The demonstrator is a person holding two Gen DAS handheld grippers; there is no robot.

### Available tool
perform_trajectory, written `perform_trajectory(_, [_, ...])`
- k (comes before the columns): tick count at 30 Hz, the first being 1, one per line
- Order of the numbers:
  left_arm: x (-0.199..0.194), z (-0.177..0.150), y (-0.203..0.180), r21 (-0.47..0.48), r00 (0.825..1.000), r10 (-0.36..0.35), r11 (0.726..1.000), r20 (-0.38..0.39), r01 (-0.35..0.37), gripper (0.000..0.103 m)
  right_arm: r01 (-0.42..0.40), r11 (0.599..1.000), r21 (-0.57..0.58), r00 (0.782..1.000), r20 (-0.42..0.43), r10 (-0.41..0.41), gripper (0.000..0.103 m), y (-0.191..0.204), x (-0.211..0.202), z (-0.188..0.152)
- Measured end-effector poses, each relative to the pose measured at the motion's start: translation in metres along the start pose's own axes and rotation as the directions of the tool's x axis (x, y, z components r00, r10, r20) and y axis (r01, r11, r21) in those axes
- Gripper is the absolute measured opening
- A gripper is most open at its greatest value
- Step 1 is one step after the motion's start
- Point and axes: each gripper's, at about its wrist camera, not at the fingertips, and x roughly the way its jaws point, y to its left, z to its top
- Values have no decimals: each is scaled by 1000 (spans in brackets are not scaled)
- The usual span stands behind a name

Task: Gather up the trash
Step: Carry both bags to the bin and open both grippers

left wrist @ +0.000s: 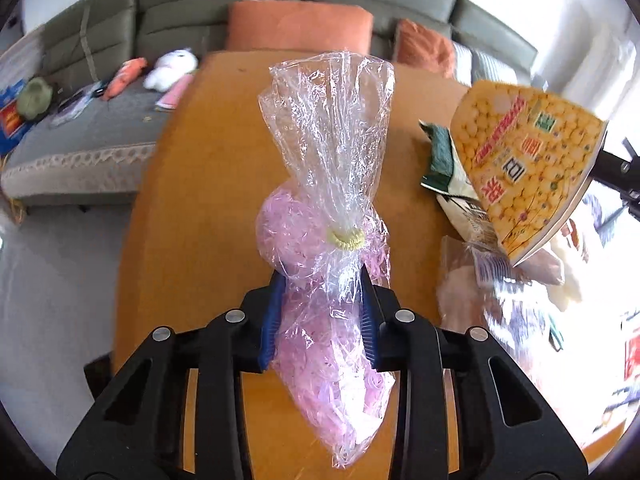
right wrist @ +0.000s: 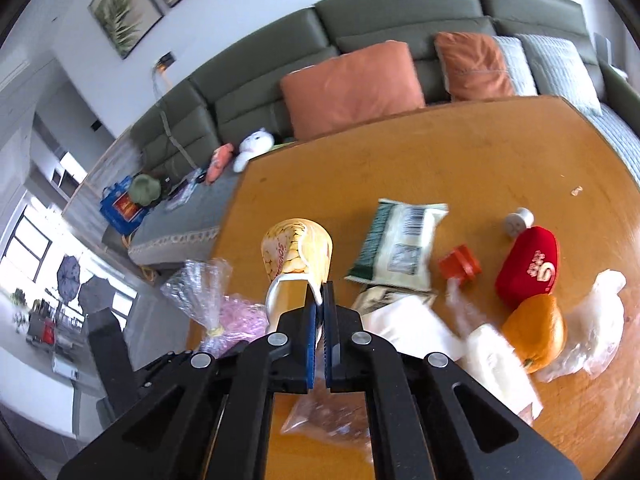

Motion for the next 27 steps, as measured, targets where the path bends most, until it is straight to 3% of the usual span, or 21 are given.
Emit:
perform_trajectory(8, [-59, -43, 59, -131, 992, 115, 986, 49, -108, 33, -99, 989, -108, 994, -57, 94, 4, 69, 5, -22])
perform_trajectory(12, [-87, -73, 101, -215, 981, 188, 961, 47, -174, 33, -183, 967, -179, 979, -127, 162, 4, 118, 15, -43])
perform_trajectory(19, [-133, -136, 175, -364, 944, 329, 880, 1, -306, 33, -334, 881, -334, 926, -289, 241, 4, 219, 36, -95])
perform_trajectory(27, [-155, -203, 248, -488, 908, 399, 772, -126, -407, 35, -413, 796, -443, 872, -445, 205, 4, 316, 84, -155])
